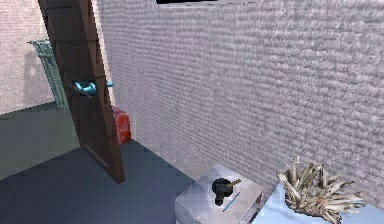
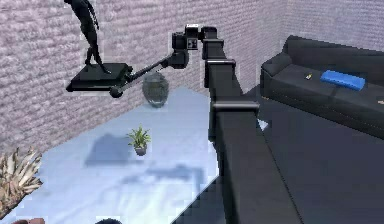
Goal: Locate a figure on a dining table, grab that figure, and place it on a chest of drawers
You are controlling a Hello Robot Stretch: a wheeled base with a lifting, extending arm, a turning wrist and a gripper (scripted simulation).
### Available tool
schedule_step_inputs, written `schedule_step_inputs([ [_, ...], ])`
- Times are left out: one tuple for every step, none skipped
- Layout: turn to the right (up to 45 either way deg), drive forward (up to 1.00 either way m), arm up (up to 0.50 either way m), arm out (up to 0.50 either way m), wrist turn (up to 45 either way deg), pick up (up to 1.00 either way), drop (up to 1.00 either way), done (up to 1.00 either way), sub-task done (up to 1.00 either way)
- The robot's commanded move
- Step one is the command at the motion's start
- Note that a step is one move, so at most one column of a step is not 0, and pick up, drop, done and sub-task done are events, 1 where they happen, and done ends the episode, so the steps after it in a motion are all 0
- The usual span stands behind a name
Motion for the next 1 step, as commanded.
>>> schedule_step_inputs([
  [0.0,0.00,0.00,0.00,-45.0,0.00,0.00,0.00,0.00],
])
